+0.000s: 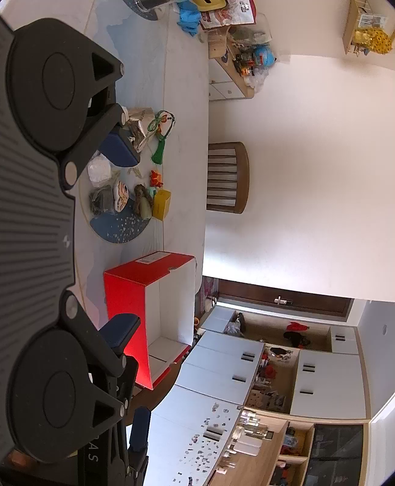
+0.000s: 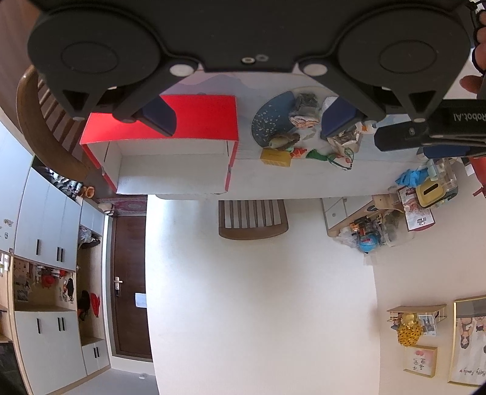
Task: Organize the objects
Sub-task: 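Move both tools toward the clutter on the table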
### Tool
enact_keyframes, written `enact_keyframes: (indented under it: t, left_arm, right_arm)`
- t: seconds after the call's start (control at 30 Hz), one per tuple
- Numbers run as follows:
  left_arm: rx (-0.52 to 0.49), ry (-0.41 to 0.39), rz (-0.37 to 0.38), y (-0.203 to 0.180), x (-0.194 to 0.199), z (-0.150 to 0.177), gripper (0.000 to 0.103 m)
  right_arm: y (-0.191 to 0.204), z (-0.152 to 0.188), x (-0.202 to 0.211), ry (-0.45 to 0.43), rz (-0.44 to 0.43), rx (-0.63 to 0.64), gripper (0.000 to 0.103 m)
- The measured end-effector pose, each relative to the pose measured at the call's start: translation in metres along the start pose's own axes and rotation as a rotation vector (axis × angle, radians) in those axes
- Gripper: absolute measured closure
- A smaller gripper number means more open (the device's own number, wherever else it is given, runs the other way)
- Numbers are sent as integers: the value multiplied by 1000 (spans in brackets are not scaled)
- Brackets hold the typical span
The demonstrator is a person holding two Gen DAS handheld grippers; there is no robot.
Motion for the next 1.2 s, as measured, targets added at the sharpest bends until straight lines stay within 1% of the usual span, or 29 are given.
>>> enact_keyframes:
  t: [0.13, 0.27, 0.57, 0.87, 1.03, 1.2]
  left_arm:
    - [8, 3, -3, 6, -2, 1, 0]
    - [12, 22, -23, 18, -11, 1, 0]
    - [40, 84, -53, 66, -48, -2, 0]
    - [81, 183, -123, 125, -96, 8, 0]
    - [78, 246, -159, 152, -123, 23, 1]
    - [88, 302, -182, 177, -146, 39, 1]
  right_arm:
    - [6, 0, -9, 15, -12, 10, 2]
    - [16, 2, -24, 41, -25, 15, 2]
    - [40, 2, -76, 133, -34, 35, 2]
    - [57, 2, -123, 206, -29, 36, 3]
    - [68, 1, -149, 240, -39, 34, 5]
    - [81, 5, -175, 271, -51, 68, 8]
Point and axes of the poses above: each gripper's, at about its wrist camera, not at the fingertips, and x roughly against the way its jaws point, y to its left, z to its underside, the point moved 5 cm from there along -x, roughly the way its jaws point, and after that the axes turned 6 degrees about z, right-handed, at the moved point
